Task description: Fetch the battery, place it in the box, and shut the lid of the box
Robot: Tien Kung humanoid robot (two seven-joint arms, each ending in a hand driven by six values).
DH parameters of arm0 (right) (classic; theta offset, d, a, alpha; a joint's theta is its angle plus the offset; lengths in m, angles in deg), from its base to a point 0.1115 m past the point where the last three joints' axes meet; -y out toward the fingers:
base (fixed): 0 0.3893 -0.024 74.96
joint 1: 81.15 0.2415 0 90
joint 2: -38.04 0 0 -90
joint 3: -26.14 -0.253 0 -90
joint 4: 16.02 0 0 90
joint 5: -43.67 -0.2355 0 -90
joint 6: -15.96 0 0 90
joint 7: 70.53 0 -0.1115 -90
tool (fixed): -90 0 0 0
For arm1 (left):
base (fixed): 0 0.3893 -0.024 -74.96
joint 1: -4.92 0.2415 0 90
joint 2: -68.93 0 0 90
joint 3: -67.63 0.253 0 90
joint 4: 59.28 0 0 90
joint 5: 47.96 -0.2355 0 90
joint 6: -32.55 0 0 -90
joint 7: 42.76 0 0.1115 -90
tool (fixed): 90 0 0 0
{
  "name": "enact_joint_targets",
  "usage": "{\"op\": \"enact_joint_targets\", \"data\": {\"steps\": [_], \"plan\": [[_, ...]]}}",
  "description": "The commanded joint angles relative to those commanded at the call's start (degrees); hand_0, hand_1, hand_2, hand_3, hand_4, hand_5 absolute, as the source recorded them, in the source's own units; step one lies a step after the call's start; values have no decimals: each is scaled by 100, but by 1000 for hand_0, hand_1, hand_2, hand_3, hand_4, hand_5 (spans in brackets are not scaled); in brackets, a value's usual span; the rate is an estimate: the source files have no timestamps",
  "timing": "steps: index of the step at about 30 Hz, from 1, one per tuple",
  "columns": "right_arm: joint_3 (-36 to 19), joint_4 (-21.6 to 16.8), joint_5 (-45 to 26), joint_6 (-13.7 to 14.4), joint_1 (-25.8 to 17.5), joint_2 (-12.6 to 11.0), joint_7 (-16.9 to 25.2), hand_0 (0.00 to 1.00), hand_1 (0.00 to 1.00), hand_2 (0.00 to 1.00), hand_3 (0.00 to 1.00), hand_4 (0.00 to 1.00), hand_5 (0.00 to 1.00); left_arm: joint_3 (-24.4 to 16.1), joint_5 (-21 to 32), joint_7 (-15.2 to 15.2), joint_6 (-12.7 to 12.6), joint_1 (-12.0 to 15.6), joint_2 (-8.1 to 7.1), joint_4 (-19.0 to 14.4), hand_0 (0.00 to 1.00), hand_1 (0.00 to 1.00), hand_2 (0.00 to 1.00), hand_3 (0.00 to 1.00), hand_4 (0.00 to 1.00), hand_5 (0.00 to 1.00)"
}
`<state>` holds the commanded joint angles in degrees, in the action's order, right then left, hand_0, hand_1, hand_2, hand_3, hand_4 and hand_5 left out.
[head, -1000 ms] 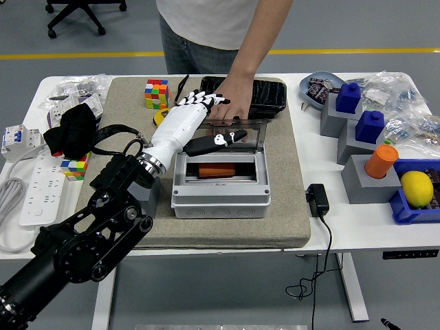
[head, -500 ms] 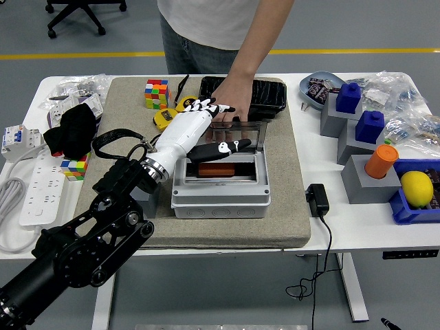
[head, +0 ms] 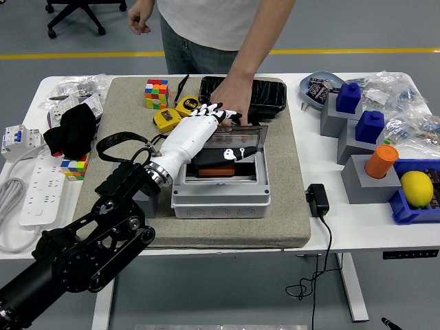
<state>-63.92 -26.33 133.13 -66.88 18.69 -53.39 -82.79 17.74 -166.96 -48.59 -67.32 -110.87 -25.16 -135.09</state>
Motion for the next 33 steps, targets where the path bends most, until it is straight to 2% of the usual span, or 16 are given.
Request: {"op": "enact_joint_targets", "data": {"steps": [12, 13, 18, 19, 22, 25, 26, 30, 33], "plan": [[-24, 0, 33, -1, 9, 2, 0, 542, 557, 585, 523, 907, 742, -299, -189, 47, -48, -200, 30, 243, 998, 998, 837, 797, 998, 998], [-27, 0, 35, -1, 11, 0, -1, 542, 557, 585, 523, 907, 742, -309, -215, 44, -49, -218, 22, 250, 998, 911, 796, 765, 998, 998], [-71, 0, 55, 6, 29, -24, -2, 542, 557, 583, 523, 908, 741, -170, -419, -72, 97, -450, -176, 271, 998, 911, 796, 765, 998, 998], [-91, 0, 66, 8, 30, -31, -3, 542, 557, 583, 523, 908, 741, -114, -482, -156, 226, -533, -255, 279, 981, 677, 702, 700, 998, 998], [-138, 0, 96, 10, 22, -36, 0, 542, 557, 583, 523, 908, 741, -48, -560, -294, 502, -654, -374, 276, 981, 677, 702, 700, 998, 998], [-197, 0, 133, 13, 0, -34, 9, 542, 557, 583, 523, 908, 741, 0, -665, -597, 1041, -716, -508, 110, 981, 677, 702, 700, 998, 998], [-219, 0, 142, 15, -10, -32, 15, 542, 557, 585, 523, 908, 741, 33, -732, -740, 1239, -721, -587, -29, 744, 610, 659, 656, 998, 998], [-267, 0, 173, 18, -35, -39, 21, 542, 557, 585, 523, 908, 741, 63, -831, -1127, 1801, -732, -763, -485, 744, 610, 659, 656, 998, 998], [-297, 0, 187, 22, -41, -55, 19, 543, 557, 586, 523, 908, 741, 36, -822, -1315, 2006, -737, -827, -738, 694, 559, 617, 621, 998, 998]]}}
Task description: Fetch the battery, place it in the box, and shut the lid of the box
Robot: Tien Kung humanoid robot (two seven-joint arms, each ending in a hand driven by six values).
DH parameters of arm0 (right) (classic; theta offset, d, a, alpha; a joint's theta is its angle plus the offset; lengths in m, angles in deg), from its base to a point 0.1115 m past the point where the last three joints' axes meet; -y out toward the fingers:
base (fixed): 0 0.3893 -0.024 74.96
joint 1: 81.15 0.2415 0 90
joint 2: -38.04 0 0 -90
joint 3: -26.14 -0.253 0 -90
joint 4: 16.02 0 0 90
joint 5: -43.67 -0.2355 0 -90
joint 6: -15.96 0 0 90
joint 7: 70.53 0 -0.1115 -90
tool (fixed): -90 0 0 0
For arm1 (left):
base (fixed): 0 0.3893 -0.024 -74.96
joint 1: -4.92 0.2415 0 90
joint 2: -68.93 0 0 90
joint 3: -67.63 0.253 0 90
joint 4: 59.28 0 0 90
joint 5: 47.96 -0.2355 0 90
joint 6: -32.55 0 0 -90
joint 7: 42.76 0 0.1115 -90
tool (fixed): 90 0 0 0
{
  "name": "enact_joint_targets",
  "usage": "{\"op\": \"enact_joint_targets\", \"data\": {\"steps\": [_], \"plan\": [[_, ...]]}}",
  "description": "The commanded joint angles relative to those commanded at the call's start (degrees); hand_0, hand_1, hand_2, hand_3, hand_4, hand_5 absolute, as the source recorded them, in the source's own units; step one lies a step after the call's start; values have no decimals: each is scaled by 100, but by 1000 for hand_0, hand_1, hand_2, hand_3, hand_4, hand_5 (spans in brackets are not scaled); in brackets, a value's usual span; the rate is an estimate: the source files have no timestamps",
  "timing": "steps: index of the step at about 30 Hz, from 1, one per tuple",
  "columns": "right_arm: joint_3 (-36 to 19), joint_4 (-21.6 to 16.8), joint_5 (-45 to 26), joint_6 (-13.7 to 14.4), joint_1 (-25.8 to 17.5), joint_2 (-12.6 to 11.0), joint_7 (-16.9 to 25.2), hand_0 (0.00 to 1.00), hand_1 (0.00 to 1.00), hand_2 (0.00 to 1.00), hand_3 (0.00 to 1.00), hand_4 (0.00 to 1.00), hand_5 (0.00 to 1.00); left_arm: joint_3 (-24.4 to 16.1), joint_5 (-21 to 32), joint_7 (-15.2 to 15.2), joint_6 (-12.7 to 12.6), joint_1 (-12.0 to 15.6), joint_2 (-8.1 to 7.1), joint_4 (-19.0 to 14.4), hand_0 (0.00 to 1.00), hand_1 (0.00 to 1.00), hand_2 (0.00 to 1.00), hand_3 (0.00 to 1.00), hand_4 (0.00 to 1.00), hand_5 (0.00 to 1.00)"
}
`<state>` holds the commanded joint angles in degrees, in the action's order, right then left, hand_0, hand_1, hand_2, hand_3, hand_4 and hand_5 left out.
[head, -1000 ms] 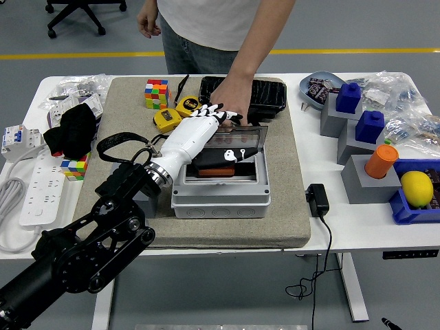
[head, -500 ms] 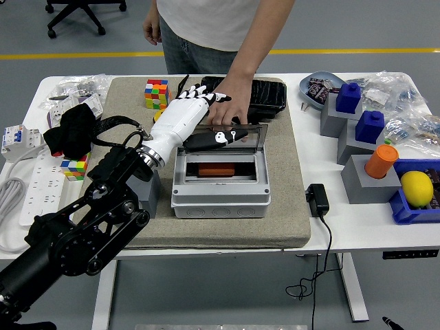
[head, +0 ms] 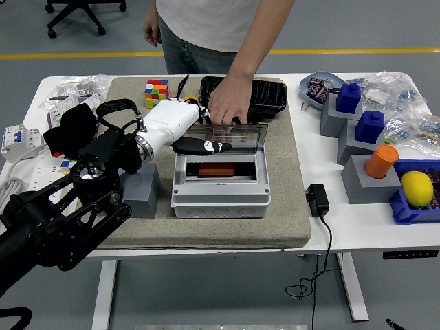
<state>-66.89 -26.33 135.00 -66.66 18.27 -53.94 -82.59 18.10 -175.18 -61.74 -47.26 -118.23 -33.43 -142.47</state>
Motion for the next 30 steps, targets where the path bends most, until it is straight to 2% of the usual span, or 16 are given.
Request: {"op": "enact_joint_targets", "data": {"steps": [6, 10, 11, 14, 20, 25, 30], "plan": [[-59, 0, 3, 13, -1, -58, -4, 544, 557, 584, 523, 908, 741, -8, 176, -533, 537, 121, -96, -580, 678, 530, 607, 614, 998, 998], [-119, 0, 42, 15, -14, -75, -22, 544, 557, 584, 523, 908, 741, 24, 306, -738, 716, 222, -137, -940, 678, 530, 607, 614, 998, 998], [-132, 0, 51, 15, -15, -75, -25, 544, 557, 585, 523, 908, 741, 33, 352, -772, 763, 238, -147, -984, 680, 488, 603, 611, 998, 998], [-140, 0, 34, 20, -10, -82, -17, 544, 557, 585, 523, 908, 741, 91, 503, -934, 1006, 324, -227, -1195, 680, 488, 603, 611, 998, 998], [-159, 0, 27, 25, 19, -105, -8, 543, 557, 583, 523, 907, 739, 256, 582, -986, 1049, 494, -389, -1579, 690, 495, 602, 607, 998, 998], [-167, 0, 10, 31, 42, -121, 3, 543, 557, 584, 523, 907, 739, 389, 663, -1047, 1132, 756, -509, -1710, 690, 501, 600, 606, 998, 998], [-181, 0, 23, 30, 40, -127, -8, 543, 557, 583, 523, 907, 740, 504, 699, -1055, 1167, 916, -513, -1712, 690, 505, 600, 605, 998, 998]]}}
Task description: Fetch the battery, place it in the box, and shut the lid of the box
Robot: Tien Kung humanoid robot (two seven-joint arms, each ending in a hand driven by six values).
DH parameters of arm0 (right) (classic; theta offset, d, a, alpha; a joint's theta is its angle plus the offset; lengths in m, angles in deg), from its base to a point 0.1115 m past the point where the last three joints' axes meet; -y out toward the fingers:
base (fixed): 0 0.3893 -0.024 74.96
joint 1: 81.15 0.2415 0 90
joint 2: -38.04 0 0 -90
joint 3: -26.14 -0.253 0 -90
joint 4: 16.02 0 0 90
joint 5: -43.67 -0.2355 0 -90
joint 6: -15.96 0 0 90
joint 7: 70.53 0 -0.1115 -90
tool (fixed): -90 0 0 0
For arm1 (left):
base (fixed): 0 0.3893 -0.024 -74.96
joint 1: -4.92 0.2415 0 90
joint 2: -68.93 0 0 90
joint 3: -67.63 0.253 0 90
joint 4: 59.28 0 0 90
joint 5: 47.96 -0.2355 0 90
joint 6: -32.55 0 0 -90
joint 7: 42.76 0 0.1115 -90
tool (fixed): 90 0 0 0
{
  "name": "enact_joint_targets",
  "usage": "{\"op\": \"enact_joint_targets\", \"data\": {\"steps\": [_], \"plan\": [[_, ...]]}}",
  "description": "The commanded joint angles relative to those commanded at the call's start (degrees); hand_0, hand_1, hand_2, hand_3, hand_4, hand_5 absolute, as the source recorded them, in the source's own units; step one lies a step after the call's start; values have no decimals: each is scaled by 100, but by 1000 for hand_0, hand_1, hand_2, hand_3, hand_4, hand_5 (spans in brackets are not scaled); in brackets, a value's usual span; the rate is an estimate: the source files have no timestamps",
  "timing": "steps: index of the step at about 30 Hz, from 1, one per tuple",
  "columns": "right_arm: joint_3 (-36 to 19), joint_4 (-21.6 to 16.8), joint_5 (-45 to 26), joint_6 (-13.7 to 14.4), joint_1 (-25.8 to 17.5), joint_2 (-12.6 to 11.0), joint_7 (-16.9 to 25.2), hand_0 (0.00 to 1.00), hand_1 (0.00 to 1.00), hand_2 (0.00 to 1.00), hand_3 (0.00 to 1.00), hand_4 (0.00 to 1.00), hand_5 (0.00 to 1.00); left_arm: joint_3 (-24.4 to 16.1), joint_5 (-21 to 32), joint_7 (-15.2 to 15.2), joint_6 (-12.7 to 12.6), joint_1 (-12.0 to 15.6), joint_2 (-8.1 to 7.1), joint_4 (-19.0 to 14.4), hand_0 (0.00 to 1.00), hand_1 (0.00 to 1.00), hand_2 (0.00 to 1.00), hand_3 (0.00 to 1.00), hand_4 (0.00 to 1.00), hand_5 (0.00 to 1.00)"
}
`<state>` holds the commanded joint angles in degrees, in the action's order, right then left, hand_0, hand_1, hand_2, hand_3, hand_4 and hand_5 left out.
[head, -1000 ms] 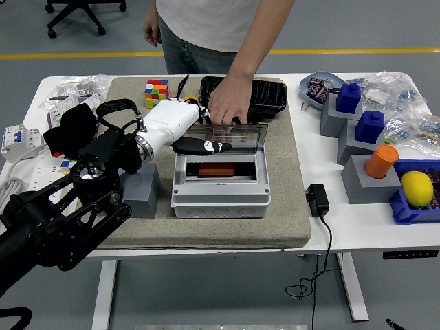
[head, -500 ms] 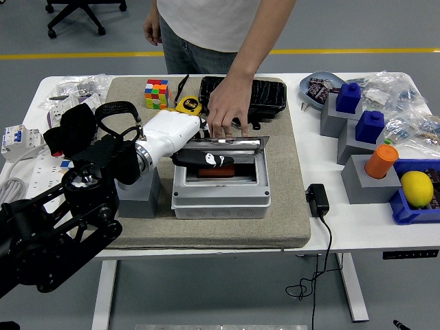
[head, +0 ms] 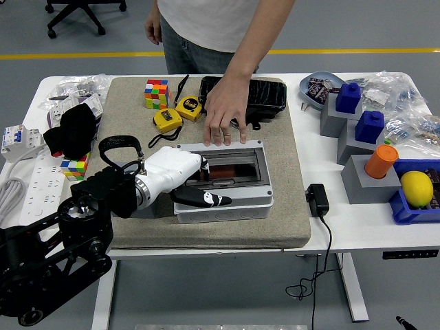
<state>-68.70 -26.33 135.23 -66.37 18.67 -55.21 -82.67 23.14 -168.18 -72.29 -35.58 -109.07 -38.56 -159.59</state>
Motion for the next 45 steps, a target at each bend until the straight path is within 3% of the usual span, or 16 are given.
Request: {"op": "enact_joint_targets", "data": {"steps": [5, 12, 16, 17, 18, 22, 23, 25, 28, 29, 33, 34, 35, 39, 42, 45], "plan": [[-3, 0, 11, -2, 8, 3, 1, 543, 555, 583, 523, 907, 740, -385, -307, 419, -475, 39, 144, 28, 691, 532, 605, 613, 998, 998], [-20, 0, 34, -2, 9, 30, 5, 544, 557, 583, 523, 907, 739, -1595, -279, 1369, -1610, 382, 606, 268, 724, 582, 619, 626, 998, 998], [-62, 0, 88, -6, -11, 45, -14, 544, 557, 583, 523, 907, 739, -2128, 433, 2012, -2313, 511, 757, 545, 724, 582, 619, 626, 998, 998], [-57, 0, 86, -7, -11, 47, -13, 544, 557, 583, 523, 906, 739, -2286, 693, 2236, -2468, 563, 812, 622, 762, 653, 653, 646, 998, 998], [-55, 0, 86, -7, -10, 50, -12, 544, 557, 583, 523, 906, 739, -2413, 916, 2418, -2547, 608, 857, 672, 762, 653, 653, 646, 998, 998], [-32, 0, 67, -7, 0, 62, -1, 544, 557, 583, 523, 906, 739, -2925, 1884, 3104, -2631, 826, 1055, 845, 762, 653, 653, 646, 998, 998], [-28, 0, 70, -9, -1, 66, -2, 544, 557, 583, 523, 907, 740, -3004, 2108, 3243, -2618, 880, 1093, 883, 765, 787, 768, 729, 998, 998], [-37, 0, 85, -9, -5, 76, -9, 544, 557, 583, 523, 907, 740, -3172, 2592, 3497, -2507, 1012, 1166, 984, 765, 787, 768, 729, 998, 998], [-31, 0, 87, -10, -4, 86, -14, 544, 557, 583, 523, 907, 740, -3369, 3337, 3718, -2352, 1191, 1217, 1122, 765, 787, 768, 729, 998, 998], [-32, 0, 89, -10, -2, 89, -16, 544, 557, 583, 522, 907, 740, -3421, 3560, 3774, -2317, 1248, 1222, 1174, 868, 919, 889, 839, 998, 998], [-50, 0, 103, -8, 0, 103, -23, 544, 557, 583, 522, 907, 740, -3573, 4528, 3975, -2224, 1506, 1245, 1372, 868, 919, 889, 839, 998, 998], [-57, 0, 110, -8, 0, 107, -26, 544, 557, 583, 522, 907, 740, -3616, 4789, 4016, -2225, 1572, 1263, 1414, 868, 919, 889, 839, 998, 998], [-63, 0, 115, -8, 0, 111, -28, 544, 557, 583, 523, 906, 739, -3655, 5012, 4044, -2225, 1624, 1282, 1449, 911, 990, 973, 926, 998, 998], [-90, 0, 124, -4, -8, 128, -30, 544, 557, 583, 523, 906, 739, -3832, 6018, 4087, -2287, 1844, 1389, 1563, 911, 990, 973, 926, 998, 998], [-66, 0, 85, -9, -9, 120, -40, 544, 556, 583, 522, 906, 739, -3972, 6718, 3913, -2597, 1959, 1456, 1563, 906, 989, 973, 934, 998, 998], [75, 0, -110, 0, -3, 62, -14, 544, 556, 583, 522, 906, 739, -4018, 6260, 3635, -3012, 2080, 1493, 1515, 906, 989, 973, 934, 998, 998]]}}
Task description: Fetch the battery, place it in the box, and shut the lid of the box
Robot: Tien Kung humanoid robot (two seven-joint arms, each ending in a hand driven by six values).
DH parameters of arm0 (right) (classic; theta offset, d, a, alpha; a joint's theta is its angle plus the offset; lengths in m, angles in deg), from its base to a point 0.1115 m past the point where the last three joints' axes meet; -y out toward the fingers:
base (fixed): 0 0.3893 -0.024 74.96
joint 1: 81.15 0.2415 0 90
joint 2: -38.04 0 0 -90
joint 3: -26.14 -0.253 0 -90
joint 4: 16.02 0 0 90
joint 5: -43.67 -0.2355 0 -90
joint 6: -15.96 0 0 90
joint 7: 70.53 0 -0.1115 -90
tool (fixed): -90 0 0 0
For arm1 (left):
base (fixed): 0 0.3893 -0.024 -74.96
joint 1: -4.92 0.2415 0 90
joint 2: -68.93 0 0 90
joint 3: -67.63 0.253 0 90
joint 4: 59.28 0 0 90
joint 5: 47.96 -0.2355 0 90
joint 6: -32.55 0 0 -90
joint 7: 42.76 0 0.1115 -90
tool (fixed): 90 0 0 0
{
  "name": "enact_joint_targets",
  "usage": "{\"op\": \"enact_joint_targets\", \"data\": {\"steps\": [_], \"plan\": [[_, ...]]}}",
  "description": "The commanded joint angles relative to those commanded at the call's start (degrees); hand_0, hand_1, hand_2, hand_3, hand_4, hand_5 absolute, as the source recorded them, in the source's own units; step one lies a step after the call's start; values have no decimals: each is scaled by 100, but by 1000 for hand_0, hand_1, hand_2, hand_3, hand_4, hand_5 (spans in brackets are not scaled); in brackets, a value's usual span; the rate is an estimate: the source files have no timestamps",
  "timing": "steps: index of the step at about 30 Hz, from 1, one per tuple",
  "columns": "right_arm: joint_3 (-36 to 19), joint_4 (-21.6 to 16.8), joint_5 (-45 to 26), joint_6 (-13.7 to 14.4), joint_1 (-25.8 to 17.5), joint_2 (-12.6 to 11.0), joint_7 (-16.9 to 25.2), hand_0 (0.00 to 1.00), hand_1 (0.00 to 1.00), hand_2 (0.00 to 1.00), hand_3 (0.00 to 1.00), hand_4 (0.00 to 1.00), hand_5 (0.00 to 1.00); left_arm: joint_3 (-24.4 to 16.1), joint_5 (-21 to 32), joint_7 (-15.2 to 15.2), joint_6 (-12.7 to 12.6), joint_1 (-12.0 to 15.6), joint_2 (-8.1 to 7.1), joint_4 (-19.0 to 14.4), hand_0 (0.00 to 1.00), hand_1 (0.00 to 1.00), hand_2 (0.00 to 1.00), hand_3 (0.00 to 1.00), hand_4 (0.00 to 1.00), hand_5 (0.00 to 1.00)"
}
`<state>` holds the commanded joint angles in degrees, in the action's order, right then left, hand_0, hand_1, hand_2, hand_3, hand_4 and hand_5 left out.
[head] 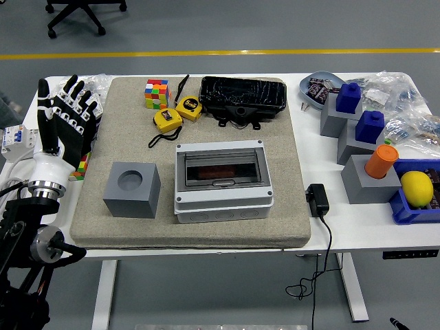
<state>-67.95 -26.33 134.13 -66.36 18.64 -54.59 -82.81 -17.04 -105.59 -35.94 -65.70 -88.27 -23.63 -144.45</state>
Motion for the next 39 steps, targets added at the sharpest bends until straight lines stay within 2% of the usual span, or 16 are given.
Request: {"op": "enact_joint_targets", "data": {"steps": [1, 2, 4, 9, 11, 13, 14, 19, 20, 25, 26, 31, 32, 37, 38, 39], "plan": [[7, 0, -17, 4, 2, -18, -4, 544, 556, 583, 522, 906, 739, -3, -261, -65, -31, 18, 2, 8, 906, 989, 973, 934, 998, 998], [-24, 0, 11, 7, 6, -38, -26, 544, 557, 584, 523, 907, 740, -10, -484, -120, -58, 30, 4, 27, 882, 965, 931, 908, 998, 998], [-47, 0, 28, 10, 10, -75, -58, 544, 557, 584, 523, 907, 740, -33, -968, -196, -82, 36, 16, 53, 882, 965, 931, 908, 998, 998], [145, 0, -142, 1, -40, -135, -57, 544, 556, 584, 523, 907, 741, -45, -2197, -206, 56, 29, 32, 46, 889, 960, 927, 893, 998, 998], [193, 0, -187, -5, -57, -133, -52, 544, 556, 584, 523, 907, 741, -50, -2516, -165, 118, 28, 37, 41, 889, 960, 927, 893, 998, 998], [231, 0, -225, -10, -79, -120, -45, 544, 556, 584, 523, 907, 741, -44, -2475, -122, 150, 32, 34, 26, 889, 960, 927, 893, 998, 998], [247, 0, -240, -12, -91, -113, -42, 552, 557, 585, 523, 907, 741, -41, -2450, -106, 151, 36, 32, 16, 875, 936, 890, 858, 998, 998], [273, 0, -269, -17, -120, -91, -22, 552, 557, 585, 523, 907, 741, 26, -2304, -19, 115, 64, 12, -67, 875, 936, 890, 858, 998, 998], [283, 0, -280, -17, -120, -91, -15, 554, 558, 586, 523, 907, 742, 40, -2271, 2, 102, 67, 10, -90, 842, 885, 852, 810, 998, 998], [332, 0, -309, -26, -113, -91, 6, 554, 558, 586, 523, 907, 742, 93, -2138, 59, 40, 48, 4, -162, 842, 885, 852, 810, 998, 998], [329, 0, -304, -30, -115, -90, 9, 554, 561, 586, 526, 910, 736, 104, -2110, 66, 26, 45, 5, -167, 803, 834, 814, 783, 998, 998], [191, 0, -235, -121, -133, -101, 157, 554, 561, 586, 526, 910, 736, 155, -2093, 89, -30, 46, 7, -183, 803, 834, 814, 783, 998, 998], [151, 0, -241, -154, -142, -104, 226, 580, 569, 604, 614, 998, 879, 166, -2092, 96, -41, 50, 4, -184, 784, 815, 796, 773, 998, 998], [57, 0, -484, -285, -217, -101, 725, 580, 569, 604, 614, 998, 879, 241, -2076, 135, -89, 76, -9, -172, 784, 815, 796, 773, 998, 998], [46, 0, -516, -318, -225, -97, 779, 725, 687, 725, 771, 998, 998, 257, -2079, 135, -88, 84, -11, -170, 777, 803, 786, 763, 998, 998], [17, 0, -533, -348, -232, -90, 830, 725, 687, 725, 771, 998, 998, 275, -2080, 139, -89, 94, -15, -173, 777, 803, 786, 763, 998, 998]]}}
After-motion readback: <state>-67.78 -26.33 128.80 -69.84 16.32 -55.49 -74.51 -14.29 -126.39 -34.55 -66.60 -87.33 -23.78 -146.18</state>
